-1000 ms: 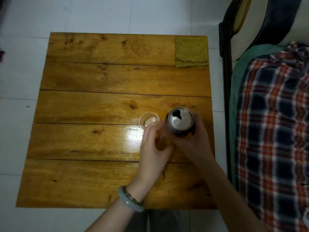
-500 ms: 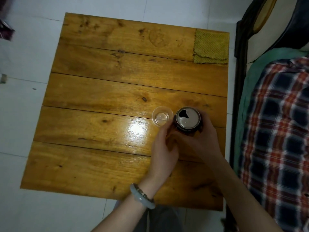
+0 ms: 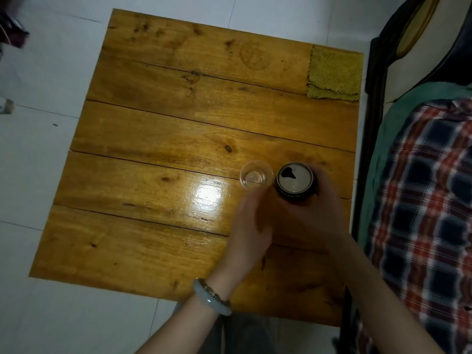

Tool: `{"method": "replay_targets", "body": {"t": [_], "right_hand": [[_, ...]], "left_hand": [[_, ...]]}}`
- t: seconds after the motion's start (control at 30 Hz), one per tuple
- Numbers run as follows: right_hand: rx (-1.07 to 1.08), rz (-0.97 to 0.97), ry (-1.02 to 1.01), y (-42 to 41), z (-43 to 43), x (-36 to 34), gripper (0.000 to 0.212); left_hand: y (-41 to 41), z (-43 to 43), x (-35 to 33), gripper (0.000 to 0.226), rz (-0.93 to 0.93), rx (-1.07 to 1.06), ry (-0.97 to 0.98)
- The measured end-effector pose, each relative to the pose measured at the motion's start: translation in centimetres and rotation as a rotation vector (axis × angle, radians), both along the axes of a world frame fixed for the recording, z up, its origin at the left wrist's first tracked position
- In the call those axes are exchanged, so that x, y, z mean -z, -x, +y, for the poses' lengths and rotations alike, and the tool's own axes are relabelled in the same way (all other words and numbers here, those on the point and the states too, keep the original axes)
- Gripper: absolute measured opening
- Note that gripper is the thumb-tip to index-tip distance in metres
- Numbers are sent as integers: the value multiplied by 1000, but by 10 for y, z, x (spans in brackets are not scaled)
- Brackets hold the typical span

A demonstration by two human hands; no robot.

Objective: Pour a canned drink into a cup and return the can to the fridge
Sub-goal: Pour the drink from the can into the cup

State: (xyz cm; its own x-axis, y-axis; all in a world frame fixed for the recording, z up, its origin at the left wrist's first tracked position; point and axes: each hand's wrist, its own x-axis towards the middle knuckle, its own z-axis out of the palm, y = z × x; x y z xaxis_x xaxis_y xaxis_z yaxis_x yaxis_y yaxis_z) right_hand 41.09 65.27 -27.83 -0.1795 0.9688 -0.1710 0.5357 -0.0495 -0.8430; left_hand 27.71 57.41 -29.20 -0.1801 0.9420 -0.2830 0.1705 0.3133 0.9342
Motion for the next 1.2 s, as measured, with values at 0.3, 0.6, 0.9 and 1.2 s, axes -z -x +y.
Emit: {"method": "replay_targets", "body": {"t": [0.3,0.6,0.9,1.2], "right_hand": [[-97,-87,19,-8,14,16,74],[-155,-147,31,-16,19,34,77],[-240,-299,-55,-20,23,24,75],[-346,-543,-215,-18,29,10,75]], "left_hand": [[63,30,41,109,80,-55,143],[60,56,71,96,54,113,143],[53,58,75,100,100,74,92],[49,64,73,66,136,89,50]]}}
